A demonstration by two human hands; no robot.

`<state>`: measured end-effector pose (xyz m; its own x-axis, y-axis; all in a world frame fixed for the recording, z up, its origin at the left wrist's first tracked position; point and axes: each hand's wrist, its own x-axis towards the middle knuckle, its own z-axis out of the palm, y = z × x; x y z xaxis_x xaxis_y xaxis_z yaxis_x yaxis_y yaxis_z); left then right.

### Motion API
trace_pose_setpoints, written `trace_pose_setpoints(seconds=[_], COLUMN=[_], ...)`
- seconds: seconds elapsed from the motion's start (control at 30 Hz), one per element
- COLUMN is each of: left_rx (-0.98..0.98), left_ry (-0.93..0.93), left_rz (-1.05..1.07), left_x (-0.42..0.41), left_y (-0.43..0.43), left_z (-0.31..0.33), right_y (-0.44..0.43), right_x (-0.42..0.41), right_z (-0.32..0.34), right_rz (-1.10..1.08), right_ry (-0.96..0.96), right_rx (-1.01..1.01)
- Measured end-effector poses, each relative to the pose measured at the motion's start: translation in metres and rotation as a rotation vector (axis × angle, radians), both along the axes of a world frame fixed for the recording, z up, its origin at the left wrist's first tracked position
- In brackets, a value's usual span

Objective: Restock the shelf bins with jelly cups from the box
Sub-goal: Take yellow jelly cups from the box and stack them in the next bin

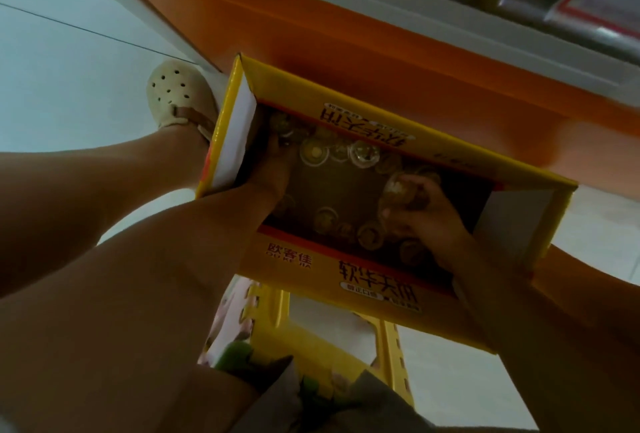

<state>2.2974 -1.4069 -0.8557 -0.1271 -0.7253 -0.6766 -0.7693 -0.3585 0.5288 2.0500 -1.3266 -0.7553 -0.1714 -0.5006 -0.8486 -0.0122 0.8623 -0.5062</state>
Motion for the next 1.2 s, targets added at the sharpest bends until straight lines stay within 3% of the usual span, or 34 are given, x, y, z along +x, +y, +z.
trace_pose_setpoints(seconds=[0.2,0.33,0.5,0.63,0.73,0.8,1.0,1.2], left_rx=[0.069,0.236,0.406,0.693,0.766,0.732,0.370,0.171], left_ry=[0.056,0.175,0.394,0.625,0.746,0.742,0.564,0.600], left_rz=[0.157,0.283,0.187,0.282,0.320,0.331,0.219,0.121], left_x=[0.000,-0.008,-0.015,-0.023,-0.027,-0.033,-0.052,-0.059], left_y=[-0.005,-0.003,-0.007,-0.010,-0.006,0.000,0.019,0.013], left_z=[0.015,0.037,0.084,0.132,0.165,0.188,0.244,0.299], right_y=[-0.013,-0.018,-0.017,-0.017,-0.015,-0.011,0.007,0.022], right_x=[-0.001,0.000,0.003,0.011,0.018,0.025,0.045,0.031], right_z=[0.010,0.016,0.033,0.058,0.081,0.099,0.146,0.203], right_rz=[-0.029,-0.024,-0.120,-0.236,-0.323,-0.323,-0.224,-0.262], right_ry=[-0.025,-0.112,-0.422,-0.691,-0.809,-0.802,-0.407,-0.314], right_rx=[0.002,0.014,0.098,0.097,0.027,-0.013,-0.168,-0.334])
